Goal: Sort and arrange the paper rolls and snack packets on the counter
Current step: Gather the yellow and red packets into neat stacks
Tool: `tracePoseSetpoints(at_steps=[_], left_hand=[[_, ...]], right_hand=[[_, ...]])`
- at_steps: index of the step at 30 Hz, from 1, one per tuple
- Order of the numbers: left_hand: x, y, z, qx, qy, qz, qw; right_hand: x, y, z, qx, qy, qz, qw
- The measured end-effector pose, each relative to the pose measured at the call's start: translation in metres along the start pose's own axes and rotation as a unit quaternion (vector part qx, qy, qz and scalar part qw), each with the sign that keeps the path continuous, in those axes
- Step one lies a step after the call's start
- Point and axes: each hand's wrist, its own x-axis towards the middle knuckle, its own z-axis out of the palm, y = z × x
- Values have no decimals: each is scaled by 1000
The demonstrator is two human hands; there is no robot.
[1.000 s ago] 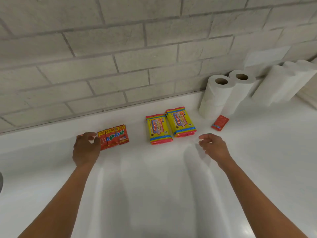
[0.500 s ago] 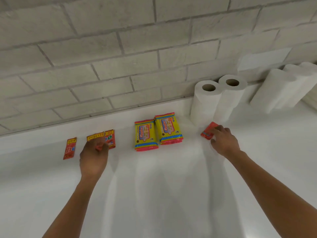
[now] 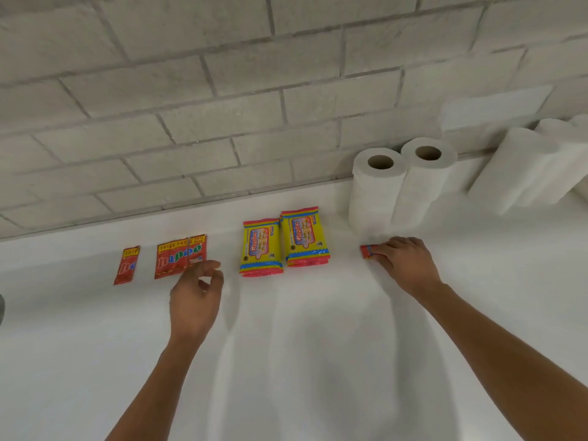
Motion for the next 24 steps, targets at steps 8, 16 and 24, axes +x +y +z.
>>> tracePoseSetpoints(at_steps=[8, 16, 24], left_hand=[[-21, 15, 11, -14, -41, 7, 999], [-33, 32, 11, -56, -89, 23, 994], [-53, 42, 4, -94, -196, 7, 976]], right_hand=[[-13, -12, 5, -32, 35, 7, 999], [-9, -76, -27, 196, 4, 128, 972], [-16, -166, -47, 466, -45, 224, 855]])
